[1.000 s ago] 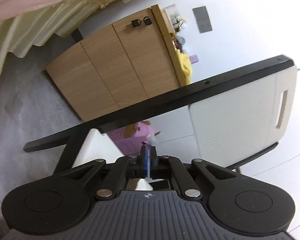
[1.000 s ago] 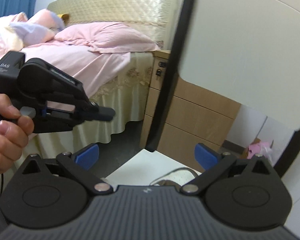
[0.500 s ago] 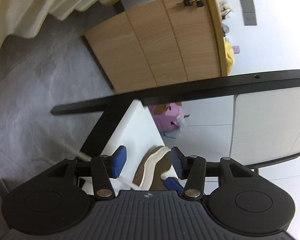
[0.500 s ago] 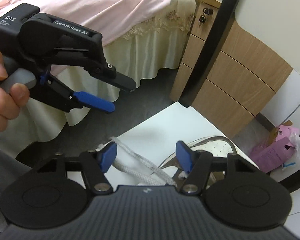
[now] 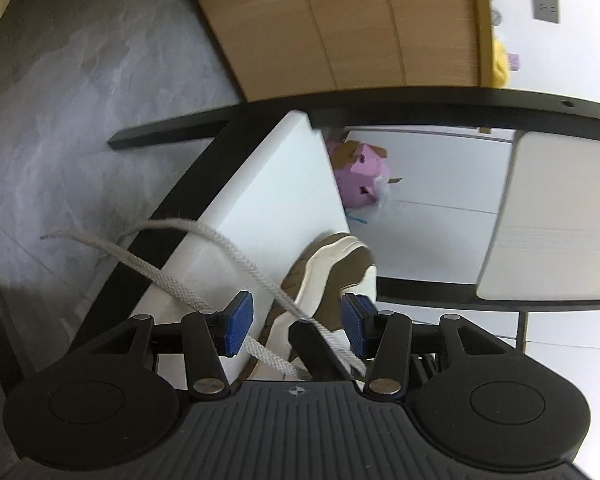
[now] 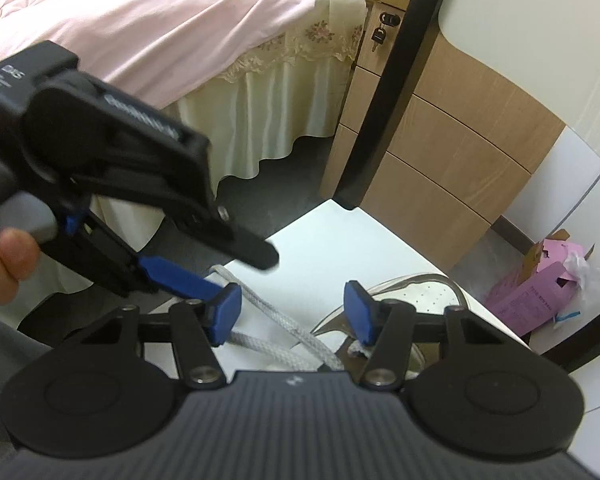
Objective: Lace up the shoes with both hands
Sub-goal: 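Grasp the white lace strand with the right gripper near the left gripper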
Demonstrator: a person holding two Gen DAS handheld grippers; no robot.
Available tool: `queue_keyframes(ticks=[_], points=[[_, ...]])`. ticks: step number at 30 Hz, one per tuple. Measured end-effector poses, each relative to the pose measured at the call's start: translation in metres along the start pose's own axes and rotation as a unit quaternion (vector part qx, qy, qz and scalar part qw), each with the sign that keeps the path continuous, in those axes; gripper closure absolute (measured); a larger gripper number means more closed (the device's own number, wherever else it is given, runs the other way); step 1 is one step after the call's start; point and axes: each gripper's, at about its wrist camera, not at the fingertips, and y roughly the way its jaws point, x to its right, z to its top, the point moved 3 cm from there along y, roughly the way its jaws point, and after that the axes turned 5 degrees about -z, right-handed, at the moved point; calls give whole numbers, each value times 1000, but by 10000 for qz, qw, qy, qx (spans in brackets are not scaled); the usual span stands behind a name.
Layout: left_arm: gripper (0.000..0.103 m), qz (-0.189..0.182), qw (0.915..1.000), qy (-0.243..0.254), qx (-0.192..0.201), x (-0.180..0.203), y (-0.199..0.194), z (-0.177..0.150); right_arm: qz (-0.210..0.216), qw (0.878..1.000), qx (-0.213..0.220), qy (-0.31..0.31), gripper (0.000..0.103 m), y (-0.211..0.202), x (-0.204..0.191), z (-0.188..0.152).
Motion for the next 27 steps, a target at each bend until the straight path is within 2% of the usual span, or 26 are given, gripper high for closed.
queue_keyframes(ticks=[3, 5, 7, 10, 13, 16, 21, 24, 27], points=[[53, -23, 9998, 117, 167, 0, 5, 3, 45, 10000, -37, 60, 46, -1, 0, 1], [69, -30, 9992, 240, 326, 1, 9, 6, 105, 9999, -67, 71, 46, -2, 0, 1], [89, -7, 9983, 290, 507, 0, 12, 8, 154, 9998, -86, 76, 46, -3, -1, 0], [99, 78, 9949, 359, 941, -2, 10, 13, 255, 9996, -132, 32, 46, -4, -4, -2], [100, 25, 9921, 274, 1225, -5, 2, 18, 302, 9994, -138, -71, 45, -6, -8, -5], [100, -56, 9888, 457, 1418, 2, -7, 21, 366, 9991, -118, -163, 44, -7, -10, -8], [100, -352, 9824, 450, 1778, 4, -25, 28, 595, 9981, -99, -123, 44, -14, -7, -12], [101, -561, 9803, 489, 1828, 9, -30, 28, 702, 9973, -86, -182, 44, -16, -9, -14], [101, -739, 9782, 829, 1754, 22, -31, 25, 780, 9969, -39, -67, 45, -17, -6, -14]])
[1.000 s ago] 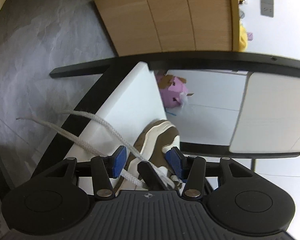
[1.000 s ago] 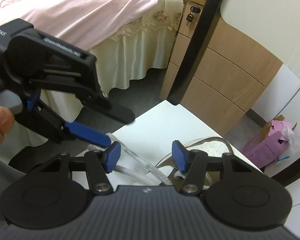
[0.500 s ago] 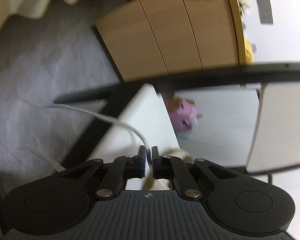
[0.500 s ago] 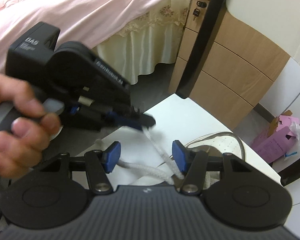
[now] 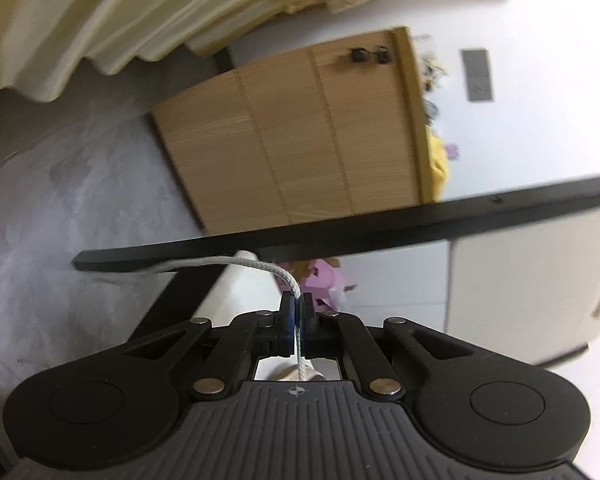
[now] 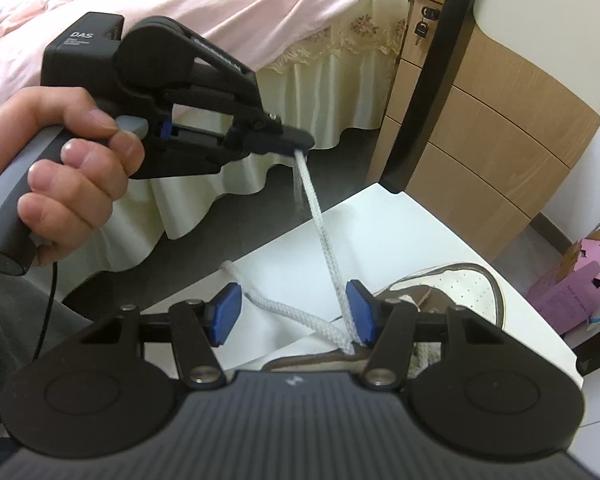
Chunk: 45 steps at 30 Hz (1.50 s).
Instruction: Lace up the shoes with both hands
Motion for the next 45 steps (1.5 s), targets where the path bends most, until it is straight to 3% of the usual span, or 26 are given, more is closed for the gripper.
queue_keyframes(ticks=[8, 12, 15, 16, 19, 26, 31, 35, 38, 40, 41, 45], points=[[100, -654, 9938, 744, -509, 33, 6, -17, -294, 9923, 952, 733, 47, -14, 14, 19], [100, -830, 9901, 866, -735, 39, 9, -25, -371, 9884, 1232, 810, 64, -14, 11, 28], [100, -838, 9910, 771, -704, 38, 8, -23, -371, 9864, 1302, 927, 94, -15, 9, 31], [100, -860, 9919, 627, -692, 35, 8, -21, -345, 9858, 1311, 988, 99, -16, 9, 32], [100, -973, 9929, 313, -608, 30, 6, -17, -125, 9838, 1396, 1115, 99, -23, 8, 33], [100, -944, 9951, -134, -277, 17, -2, -1, 264, 9901, 1259, 567, 99, -32, -14, 27], [100, -638, 9979, -88, -10, 12, -14, 12, 530, 9947, 825, 295, 99, -28, -25, 18], [100, -581, 9982, -74, 125, 10, -24, 18, 363, 9979, 465, 258, 99, -23, -17, 8], [100, -606, 9980, 179, 59, 18, -23, 14, 237, 9970, 553, 476, 91, -25, -6, 8], [100, -615, 9974, 370, -38, 24, -20, 9, 235, 9950, 724, 646, 47, -29, 1, 12], [100, -619, 9970, 457, -103, 27, -18, 7, 232, 9932, 868, 736, 40, -34, 2, 13], [100, -721, 9935, 780, -421, 39, -10, -8, 232, 9864, 1213, 1084, 40, -39, 7, 21]])
